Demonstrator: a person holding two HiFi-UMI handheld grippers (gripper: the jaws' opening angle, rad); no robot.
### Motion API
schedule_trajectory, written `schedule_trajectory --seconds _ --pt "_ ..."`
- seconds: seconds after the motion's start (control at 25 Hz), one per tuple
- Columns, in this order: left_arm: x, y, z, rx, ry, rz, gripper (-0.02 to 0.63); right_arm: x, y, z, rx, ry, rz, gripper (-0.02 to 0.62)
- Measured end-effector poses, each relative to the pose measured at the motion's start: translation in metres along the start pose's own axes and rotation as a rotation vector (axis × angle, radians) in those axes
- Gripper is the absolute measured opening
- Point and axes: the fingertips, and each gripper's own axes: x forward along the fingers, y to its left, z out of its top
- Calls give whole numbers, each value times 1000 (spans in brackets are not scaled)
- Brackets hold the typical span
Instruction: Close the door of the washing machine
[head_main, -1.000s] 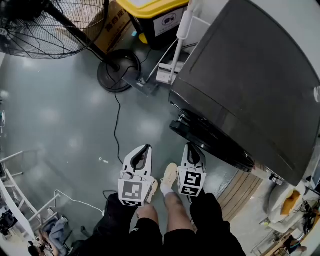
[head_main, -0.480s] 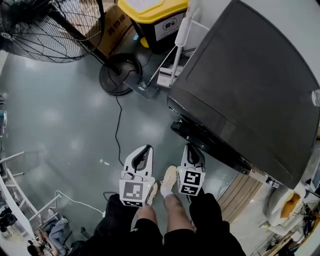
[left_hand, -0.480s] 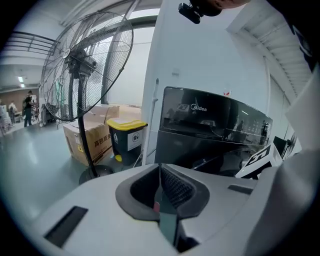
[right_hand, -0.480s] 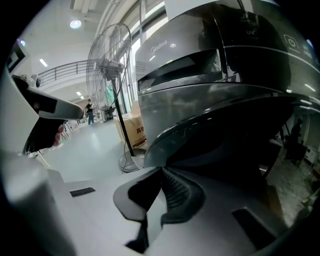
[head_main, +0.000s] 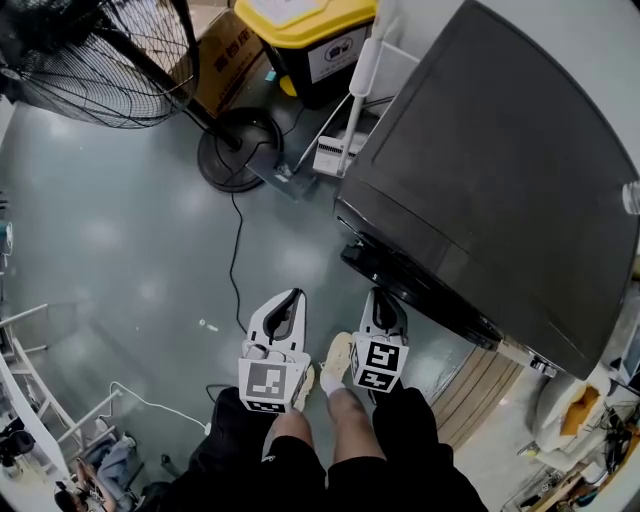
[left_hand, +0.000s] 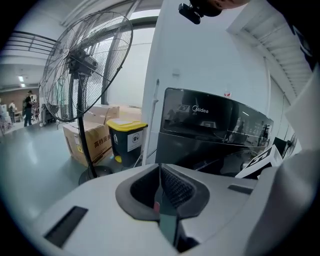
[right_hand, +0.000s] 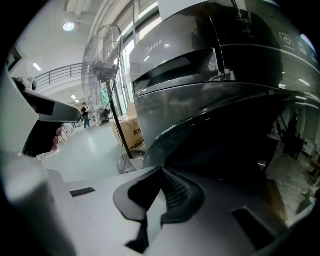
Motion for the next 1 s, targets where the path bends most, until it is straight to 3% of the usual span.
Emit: schedule_trajectory --seconds 0.56,1.0 --pt "-18 14 -3 -10 -8 11 31 2 0 4 -22 -3 -28 17" --pt "-60 2 19 16 -58 -19 31 -51 9 34 -57 -71 -37 17"
